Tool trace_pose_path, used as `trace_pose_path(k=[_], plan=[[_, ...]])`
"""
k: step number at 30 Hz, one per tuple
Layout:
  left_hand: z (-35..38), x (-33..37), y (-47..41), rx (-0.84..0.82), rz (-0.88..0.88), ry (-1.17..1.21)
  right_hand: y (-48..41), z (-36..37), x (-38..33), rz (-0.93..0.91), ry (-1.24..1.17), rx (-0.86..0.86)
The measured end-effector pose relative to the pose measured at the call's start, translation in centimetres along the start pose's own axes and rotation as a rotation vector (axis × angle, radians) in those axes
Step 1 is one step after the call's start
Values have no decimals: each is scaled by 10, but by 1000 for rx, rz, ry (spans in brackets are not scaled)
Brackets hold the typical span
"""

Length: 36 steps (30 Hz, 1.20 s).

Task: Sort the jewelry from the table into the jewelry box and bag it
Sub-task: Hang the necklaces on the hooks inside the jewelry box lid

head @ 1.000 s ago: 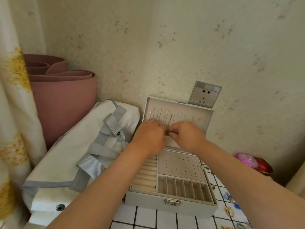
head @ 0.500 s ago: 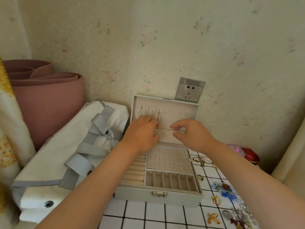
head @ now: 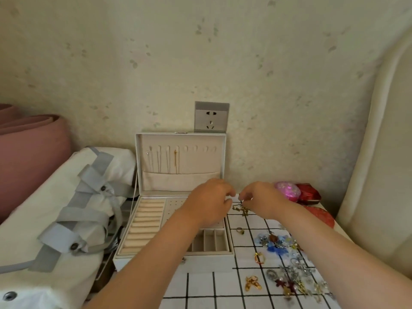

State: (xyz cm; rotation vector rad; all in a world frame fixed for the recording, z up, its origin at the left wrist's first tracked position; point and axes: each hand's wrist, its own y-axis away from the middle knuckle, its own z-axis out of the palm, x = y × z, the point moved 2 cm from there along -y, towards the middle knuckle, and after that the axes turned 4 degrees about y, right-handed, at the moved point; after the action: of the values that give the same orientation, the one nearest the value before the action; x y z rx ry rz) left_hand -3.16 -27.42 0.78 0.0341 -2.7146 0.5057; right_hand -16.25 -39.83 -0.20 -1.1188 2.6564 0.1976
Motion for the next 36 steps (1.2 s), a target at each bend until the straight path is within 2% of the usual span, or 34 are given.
trace_pose_path(k=[3,8,15,17,20,22,24,29,32,36], plan=[[9,0,-14,-27,44,-100,-7,11,1,-27,84,4],[21,-8,-18,-13,56,-166,-14,28,-1,-15,202,-83],[32,-9,-11,-4,25,-218,-17,36,2,30,203,-163],[33,-9,-10,-6,11,-221,-14,35,5,38,160,-200],[33,-5,-11,-45,-32,-208,-10,23,9,45,-71,-225],[33,0,-12,-56,-72,-105,-6,9,8,39,-254,-155],[31,7,-14,-27,-145,98,-2,-6,6,40,-415,-86],[19,26,-26,74,-356,620,1,-24,2,16,-740,-52],[8,29,-31,108,-415,689,1,-29,2,15,-851,-45],[-6,29,-32,53,-449,766,3,-37,3,-30,-946,-61]])
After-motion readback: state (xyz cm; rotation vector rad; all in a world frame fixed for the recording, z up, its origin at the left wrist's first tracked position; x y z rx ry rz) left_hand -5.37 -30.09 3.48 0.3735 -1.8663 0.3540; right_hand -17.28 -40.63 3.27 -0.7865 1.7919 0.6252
